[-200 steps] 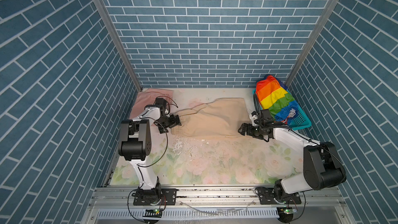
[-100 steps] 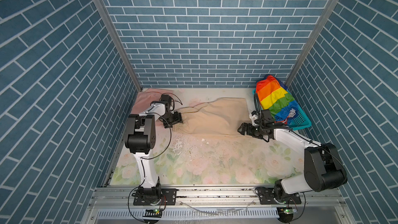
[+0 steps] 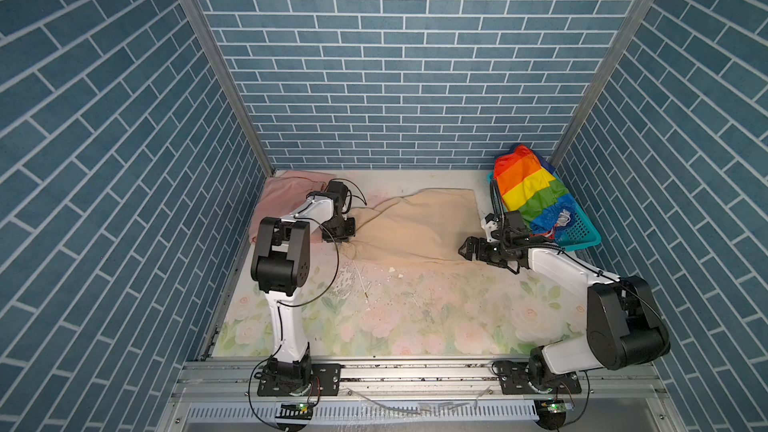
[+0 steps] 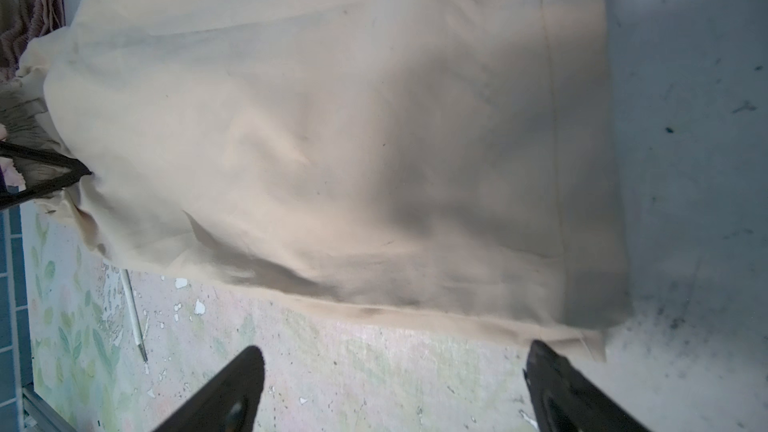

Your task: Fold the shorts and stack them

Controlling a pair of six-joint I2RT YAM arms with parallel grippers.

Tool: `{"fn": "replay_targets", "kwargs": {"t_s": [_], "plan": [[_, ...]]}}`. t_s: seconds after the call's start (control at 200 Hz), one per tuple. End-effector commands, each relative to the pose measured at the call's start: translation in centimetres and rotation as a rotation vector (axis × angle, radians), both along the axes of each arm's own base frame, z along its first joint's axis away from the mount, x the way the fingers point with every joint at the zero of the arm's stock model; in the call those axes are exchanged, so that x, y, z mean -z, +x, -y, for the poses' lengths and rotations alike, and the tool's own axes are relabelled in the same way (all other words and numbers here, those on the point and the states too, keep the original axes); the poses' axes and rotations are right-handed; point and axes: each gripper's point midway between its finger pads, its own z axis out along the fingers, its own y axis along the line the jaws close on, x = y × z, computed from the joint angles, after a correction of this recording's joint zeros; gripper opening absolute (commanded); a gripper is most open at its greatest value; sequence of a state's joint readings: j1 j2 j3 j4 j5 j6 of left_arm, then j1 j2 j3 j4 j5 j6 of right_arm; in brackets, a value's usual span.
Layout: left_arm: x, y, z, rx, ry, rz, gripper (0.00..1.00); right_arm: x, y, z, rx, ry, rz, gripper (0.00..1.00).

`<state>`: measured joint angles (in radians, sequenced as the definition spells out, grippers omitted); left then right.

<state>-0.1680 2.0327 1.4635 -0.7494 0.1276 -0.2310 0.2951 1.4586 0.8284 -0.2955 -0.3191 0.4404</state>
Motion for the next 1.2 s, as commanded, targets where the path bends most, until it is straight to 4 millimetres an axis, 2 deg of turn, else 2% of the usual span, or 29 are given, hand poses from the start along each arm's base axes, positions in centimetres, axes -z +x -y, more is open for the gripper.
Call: {"fn": "replay_targets", "kwargs": {"t_s": [0.0,0.105,0.235,0.34,0.46,0.595,0.71,0.785,0.885,0.94,0.96,1.065,1.195], "plan": [[-0.2,-1.8,-0.7,0.033,0.077,-0.065,0.0,-1.6,0.2,-0.1,0.016,0.028,0.025,0.99],[-2.6,-1.9,-0.9,0.047,0.101,-0.045,0.0,-3.1,0.7,-1.4,0.031,0.114,0.045,0.99],[-5.2,-1.8,-0.5,0.059,0.095,-0.012,0.0,-4.5,1.8,-4.6,0.006,0.167,0.083,0.99],[-7.5,-1.6,0.1,0.077,0.101,0.017,0.0,-5.0,3.4,-7.0,-0.005,0.178,0.1,0.99],[-10.2,-1.6,1.0,0.102,0.112,0.047,0.0,-6.2,6.2,-9.5,0.06,0.263,0.123,0.98],[-12.2,-1.8,2.2,0.125,0.113,0.075,0.0,-6.9,9.2,-13.7,0.127,0.409,0.114,0.98],[-12.5,-2.0,2.6,0.134,0.111,0.076,0.0,-7.3,11.0,-18.9,0.096,0.521,0.078,0.99],[-12.4,-2.1,2.7,0.137,0.111,0.073,0.0,-6.7,12.1,-21.8,0.08,0.548,0.056,0.99],[-12.3,-2.2,2.9,0.144,0.108,0.073,0.0,-5.5,14.0,-24.2,0.089,0.578,0.033,0.98],[-12.3,-2.3,2.9,0.147,0.107,0.074,0.0,-5.4,15.2,-25.0,0.1,0.6,0.029,0.98],[-12.3,-2.3,3.0,0.149,0.107,0.075,0.0,-3.8,15.7,-25.3,0.108,0.59,0.008,0.98],[-12.5,-2.3,2.9,0.16,0.109,0.081,0.0,-1.9,17.9,-26.6,0.115,0.589,-0.006,0.98],[-12.7,-2.3,3.0,0.173,0.105,0.087,0.0,-0.6,20.8,-27.1,0.136,0.597,0.019,0.98]]}}
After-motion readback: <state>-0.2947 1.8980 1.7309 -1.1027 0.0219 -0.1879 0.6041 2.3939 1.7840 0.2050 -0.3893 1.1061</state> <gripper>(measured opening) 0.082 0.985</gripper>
